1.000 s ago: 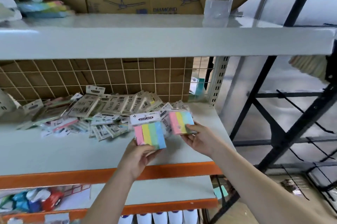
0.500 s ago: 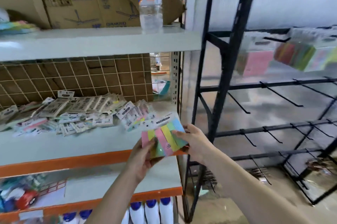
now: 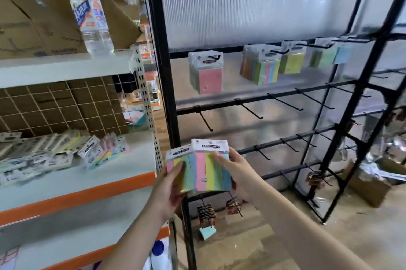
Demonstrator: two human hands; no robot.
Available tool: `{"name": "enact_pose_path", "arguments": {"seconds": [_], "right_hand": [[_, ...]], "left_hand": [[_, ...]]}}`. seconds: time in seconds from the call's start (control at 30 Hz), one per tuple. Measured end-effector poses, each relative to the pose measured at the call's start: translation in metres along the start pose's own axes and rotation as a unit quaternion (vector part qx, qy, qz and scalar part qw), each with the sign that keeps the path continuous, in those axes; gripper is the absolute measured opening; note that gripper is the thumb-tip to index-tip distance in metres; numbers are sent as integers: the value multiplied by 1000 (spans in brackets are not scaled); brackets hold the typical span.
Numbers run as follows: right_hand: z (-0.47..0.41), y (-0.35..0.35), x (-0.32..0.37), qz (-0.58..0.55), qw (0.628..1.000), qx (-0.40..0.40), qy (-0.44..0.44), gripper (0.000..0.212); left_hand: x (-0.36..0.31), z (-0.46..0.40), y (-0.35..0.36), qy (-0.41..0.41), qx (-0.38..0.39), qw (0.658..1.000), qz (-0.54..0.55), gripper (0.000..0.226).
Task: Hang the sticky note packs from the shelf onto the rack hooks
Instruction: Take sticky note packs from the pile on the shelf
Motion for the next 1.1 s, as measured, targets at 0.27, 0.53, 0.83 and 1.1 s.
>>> {"name": "enact_pose_path", "arguments": {"seconds": [0.27, 0.53, 0.83, 1.1], "right_hand": [[15, -68, 70, 3, 990, -79, -121, 15], [-10, -123, 137, 114, 946, -204, -226, 5], [-63, -149, 215, 163, 896, -262, -318, 24], [-104, -174, 238, 163, 871, -317, -338, 26]], "left_hand": [[-15, -12, 77, 85, 39, 995, -42, 52], [-44, -54, 157, 148, 96, 983, -55, 27], [-80, -122, 239, 215, 185, 957, -68, 12], [-79, -169, 278, 211, 231, 946, -86, 12]]}}
Point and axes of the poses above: each hand's wrist, its own z-axis away from the middle knuckle, its own y-axis out of the palm, x = y × z, the point moved 4 cm from there along -z, towards the middle knuckle, and after that the axes turned 1 degree about y, right-handed, at the moved point
